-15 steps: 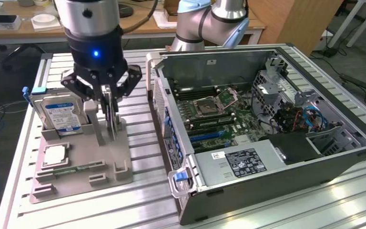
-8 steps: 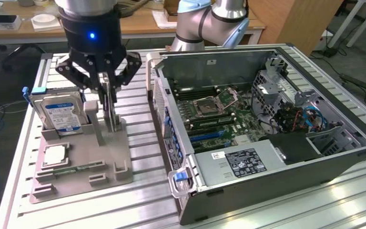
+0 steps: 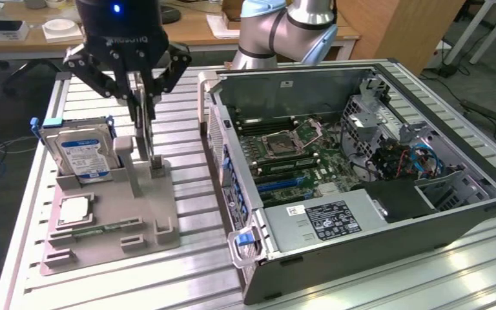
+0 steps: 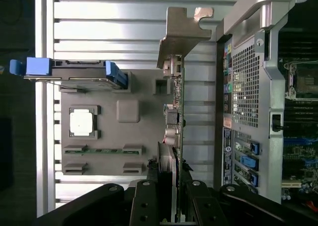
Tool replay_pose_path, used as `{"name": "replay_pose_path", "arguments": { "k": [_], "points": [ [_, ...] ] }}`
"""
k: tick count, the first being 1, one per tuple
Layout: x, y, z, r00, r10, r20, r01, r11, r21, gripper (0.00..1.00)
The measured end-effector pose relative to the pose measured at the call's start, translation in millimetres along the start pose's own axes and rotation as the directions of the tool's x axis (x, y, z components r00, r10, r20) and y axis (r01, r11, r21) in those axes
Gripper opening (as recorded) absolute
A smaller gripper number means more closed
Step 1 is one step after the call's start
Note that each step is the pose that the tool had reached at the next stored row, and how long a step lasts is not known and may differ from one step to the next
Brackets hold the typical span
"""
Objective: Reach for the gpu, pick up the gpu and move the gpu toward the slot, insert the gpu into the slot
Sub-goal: 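Pick up the gpu and move the gpu toward the slot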
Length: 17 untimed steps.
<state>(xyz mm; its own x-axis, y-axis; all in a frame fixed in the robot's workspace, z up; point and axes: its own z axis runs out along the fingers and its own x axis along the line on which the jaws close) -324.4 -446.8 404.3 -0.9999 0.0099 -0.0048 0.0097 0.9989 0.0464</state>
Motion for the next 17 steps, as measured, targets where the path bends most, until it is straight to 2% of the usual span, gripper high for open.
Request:
{"name": "replay_pose_path", "arguments": {
  "k": [7, 8, 13, 17],
  "points": [
    [0.0, 1.1, -25.4, 1.0000, 0.001, 0.0000, -0.001, 1.0000, 0.0001, 0.27],
    [0.6, 1.1, -25.8, 1.0000, 0.003, 0.0020, -0.003, 1.0000, -0.0002, 0.27],
    [0.3, 1.3, -26.0, 1.0000, 0.003, 0.0024, -0.003, 1.0000, -0.0004, 0.27],
    [-8.4, 1.4, -25.9, 1.0000, 0.005, 0.0039, -0.005, 1.0000, -0.0010, 0.27]
  ]
}}
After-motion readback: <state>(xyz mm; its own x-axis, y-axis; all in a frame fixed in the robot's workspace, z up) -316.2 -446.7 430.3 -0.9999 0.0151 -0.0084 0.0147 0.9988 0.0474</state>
